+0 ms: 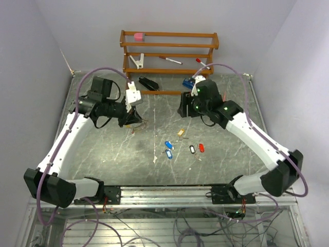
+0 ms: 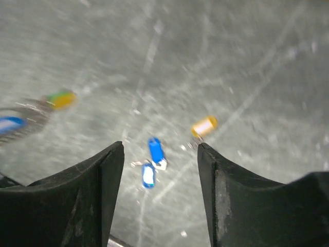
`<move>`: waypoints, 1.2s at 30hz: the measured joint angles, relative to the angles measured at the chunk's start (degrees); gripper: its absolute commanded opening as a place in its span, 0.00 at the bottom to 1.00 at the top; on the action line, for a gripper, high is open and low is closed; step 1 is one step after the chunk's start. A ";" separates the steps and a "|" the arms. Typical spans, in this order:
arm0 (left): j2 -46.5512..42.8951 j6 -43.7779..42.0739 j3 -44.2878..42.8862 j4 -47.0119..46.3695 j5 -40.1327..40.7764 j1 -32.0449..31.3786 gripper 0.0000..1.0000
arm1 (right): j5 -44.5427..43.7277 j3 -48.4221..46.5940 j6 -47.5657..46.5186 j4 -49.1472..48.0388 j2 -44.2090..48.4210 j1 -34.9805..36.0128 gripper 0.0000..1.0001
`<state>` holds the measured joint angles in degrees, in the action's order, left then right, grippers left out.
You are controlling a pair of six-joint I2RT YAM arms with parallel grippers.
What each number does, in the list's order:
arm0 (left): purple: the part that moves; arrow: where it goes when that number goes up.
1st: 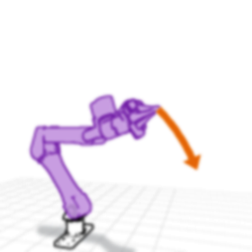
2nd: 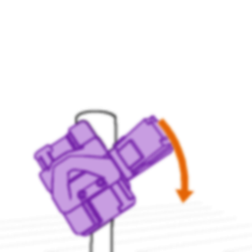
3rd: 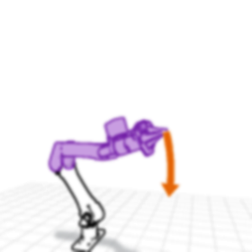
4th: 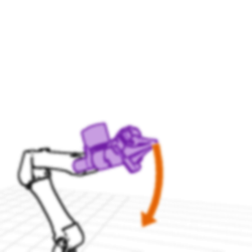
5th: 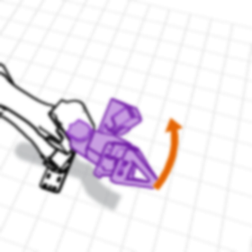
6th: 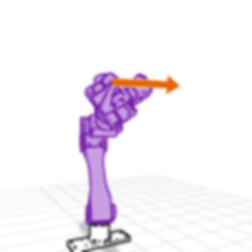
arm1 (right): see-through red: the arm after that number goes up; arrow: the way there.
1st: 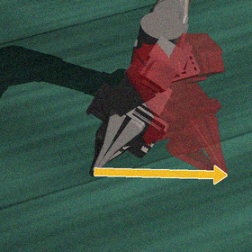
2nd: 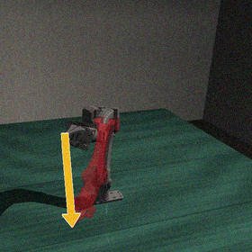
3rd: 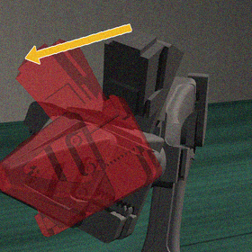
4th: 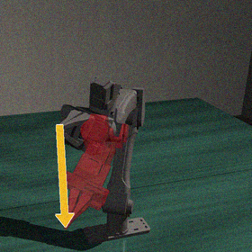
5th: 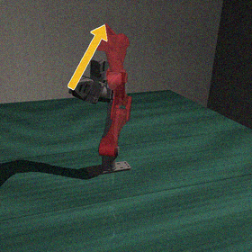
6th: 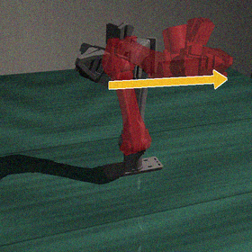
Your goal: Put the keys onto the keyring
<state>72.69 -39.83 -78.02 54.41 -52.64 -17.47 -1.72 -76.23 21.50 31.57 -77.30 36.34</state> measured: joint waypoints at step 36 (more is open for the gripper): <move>-0.39 -2.62 7.15 -8.48 8.46 -0.11 0.07 | -0.61 12.70 9.33 12.92 -12.72 -1.46 0.42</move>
<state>72.29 -42.46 -70.87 45.93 -44.18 -17.58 -2.33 -63.53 30.83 44.49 -90.02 34.87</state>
